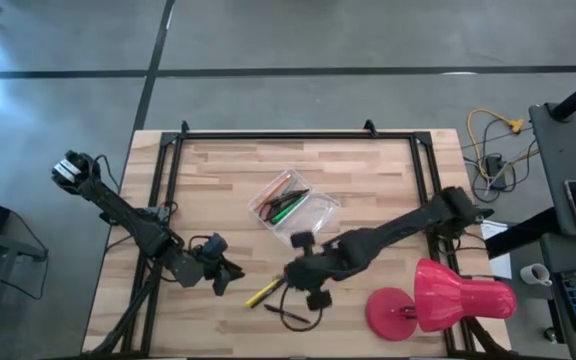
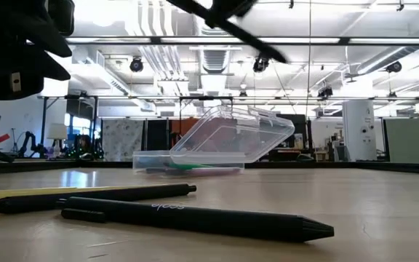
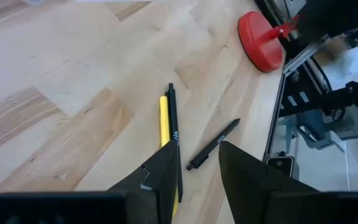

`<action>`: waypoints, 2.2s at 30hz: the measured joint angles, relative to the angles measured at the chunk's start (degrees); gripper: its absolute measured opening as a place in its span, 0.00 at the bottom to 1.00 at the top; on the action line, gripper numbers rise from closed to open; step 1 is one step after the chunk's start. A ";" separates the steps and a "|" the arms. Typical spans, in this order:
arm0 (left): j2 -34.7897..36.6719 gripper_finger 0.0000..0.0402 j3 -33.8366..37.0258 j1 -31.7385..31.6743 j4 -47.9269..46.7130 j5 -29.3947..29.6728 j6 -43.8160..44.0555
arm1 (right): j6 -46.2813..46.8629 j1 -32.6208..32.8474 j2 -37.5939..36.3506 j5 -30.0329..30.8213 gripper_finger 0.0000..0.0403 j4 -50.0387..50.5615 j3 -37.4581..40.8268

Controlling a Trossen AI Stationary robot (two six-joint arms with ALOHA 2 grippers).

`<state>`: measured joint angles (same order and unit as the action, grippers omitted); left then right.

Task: Pick & place school supplies into a supply box
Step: Put the black pen into the transparent supply box, then put the yellow pen into the transparent supply box

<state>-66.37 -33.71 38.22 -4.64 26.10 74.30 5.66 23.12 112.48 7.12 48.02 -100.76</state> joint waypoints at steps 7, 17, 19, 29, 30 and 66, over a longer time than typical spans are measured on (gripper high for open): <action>0.00 0.25 0.04 0.00 0.30 0.03 0.00 | -19.31 -7.04 -3.78 21.14 0.03 -3.26 -0.15; 0.00 0.25 0.04 0.00 0.79 0.03 1.46 | -45.27 -22.85 5.86 21.21 0.11 -8.04 -0.08; 0.00 0.25 0.04 0.00 1.05 0.03 1.49 | -45.02 -23.82 8.10 21.32 0.14 -7.34 0.14; 0.00 0.25 0.04 0.00 1.04 1.38 1.51 | -44.36 -24.22 9.92 37.43 0.26 -8.45 0.05; 0.00 0.25 0.04 0.00 1.04 1.38 1.51 | -43.60 -24.11 9.23 40.65 0.27 -8.41 -0.02; -40.45 0.25 -35.86 -4.38 -28.58 -9.64 1.42 | 11.51 -7.50 -8.46 53.92 0.29 -1.87 -1.09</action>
<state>-106.82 -69.57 33.84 -33.21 16.46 75.72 17.17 15.62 104.03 61.04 46.16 -101.84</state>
